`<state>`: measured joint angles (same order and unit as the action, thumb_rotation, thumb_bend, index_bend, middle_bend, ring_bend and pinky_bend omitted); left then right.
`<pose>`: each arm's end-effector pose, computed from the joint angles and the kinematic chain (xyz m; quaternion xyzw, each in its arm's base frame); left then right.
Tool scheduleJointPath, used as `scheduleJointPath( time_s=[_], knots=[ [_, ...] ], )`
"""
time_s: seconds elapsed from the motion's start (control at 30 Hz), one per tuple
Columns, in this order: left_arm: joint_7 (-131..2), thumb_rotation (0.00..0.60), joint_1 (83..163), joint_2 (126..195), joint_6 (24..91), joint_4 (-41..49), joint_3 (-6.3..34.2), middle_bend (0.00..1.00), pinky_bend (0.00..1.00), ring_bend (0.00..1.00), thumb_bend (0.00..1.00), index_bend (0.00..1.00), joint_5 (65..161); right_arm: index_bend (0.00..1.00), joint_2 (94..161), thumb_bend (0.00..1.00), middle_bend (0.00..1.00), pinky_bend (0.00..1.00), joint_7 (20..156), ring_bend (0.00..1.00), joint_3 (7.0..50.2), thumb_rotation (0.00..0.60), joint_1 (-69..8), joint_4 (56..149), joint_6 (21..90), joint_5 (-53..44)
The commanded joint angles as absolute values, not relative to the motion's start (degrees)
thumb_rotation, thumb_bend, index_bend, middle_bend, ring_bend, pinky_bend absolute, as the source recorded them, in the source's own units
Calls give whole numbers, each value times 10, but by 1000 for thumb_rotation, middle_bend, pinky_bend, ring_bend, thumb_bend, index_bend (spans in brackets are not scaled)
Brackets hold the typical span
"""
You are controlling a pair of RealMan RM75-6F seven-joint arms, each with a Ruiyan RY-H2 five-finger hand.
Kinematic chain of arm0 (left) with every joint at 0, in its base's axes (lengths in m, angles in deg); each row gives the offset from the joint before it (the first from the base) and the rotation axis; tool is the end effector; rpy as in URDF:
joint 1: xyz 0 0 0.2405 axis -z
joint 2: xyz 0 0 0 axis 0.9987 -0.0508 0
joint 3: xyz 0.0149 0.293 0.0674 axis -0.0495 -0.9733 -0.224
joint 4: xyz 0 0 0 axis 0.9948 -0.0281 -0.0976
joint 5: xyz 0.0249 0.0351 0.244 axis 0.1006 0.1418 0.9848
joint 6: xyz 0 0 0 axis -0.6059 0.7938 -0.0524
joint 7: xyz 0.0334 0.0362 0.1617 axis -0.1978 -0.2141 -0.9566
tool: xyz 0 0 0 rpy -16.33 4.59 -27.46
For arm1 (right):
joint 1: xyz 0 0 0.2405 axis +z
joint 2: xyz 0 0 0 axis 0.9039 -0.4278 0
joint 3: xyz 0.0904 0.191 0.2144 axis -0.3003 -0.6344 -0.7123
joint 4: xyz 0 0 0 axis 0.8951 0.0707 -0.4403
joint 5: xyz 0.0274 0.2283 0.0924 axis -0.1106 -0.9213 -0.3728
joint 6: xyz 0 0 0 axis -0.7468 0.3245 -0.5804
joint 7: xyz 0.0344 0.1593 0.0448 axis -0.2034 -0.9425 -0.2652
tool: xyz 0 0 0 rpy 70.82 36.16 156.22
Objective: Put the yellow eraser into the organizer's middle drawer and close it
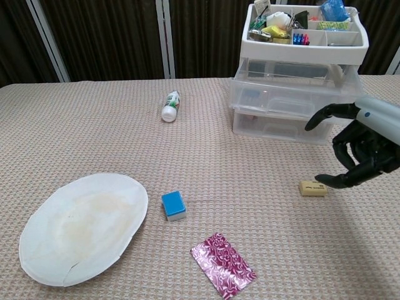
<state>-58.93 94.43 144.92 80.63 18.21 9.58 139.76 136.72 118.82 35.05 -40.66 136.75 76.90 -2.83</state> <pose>-0.3611 0.2335 0.1372 -0.5886 -0.3648 -0.4430 0.5694 -0.1832 -0.2670 -0.0311 0.5880 -0.4912 0.4249 0.4821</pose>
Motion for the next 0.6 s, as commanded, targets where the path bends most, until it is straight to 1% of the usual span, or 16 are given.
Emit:
scheduleJointPath(
  time_s=[0.03,0.2,0.4,0.6],
  knots=[
    [-589,600,944,1449,806,182,96,0,0,0,253,119,1398,284,1379,125,772,669,1185,771,334,600,-401,1340,752,-46],
    [-589,600,944,1449,806,182,96,0,0,0,252,119,1398,298,1393,124,779,669,1190,776,312,600,-396,1294,728,-88],
    [-590,600,945,1449,804,183,96,0,0,0,251,120,1397,325,1407,124,779,669,1194,777,315,600,-401,1248,708,-109],
    [-591,600,945,1449,804,184,96,0,0,0,254,119,1395,381,1418,124,780,669,1191,778,312,600,-403,1220,695,-117]
  ],
)
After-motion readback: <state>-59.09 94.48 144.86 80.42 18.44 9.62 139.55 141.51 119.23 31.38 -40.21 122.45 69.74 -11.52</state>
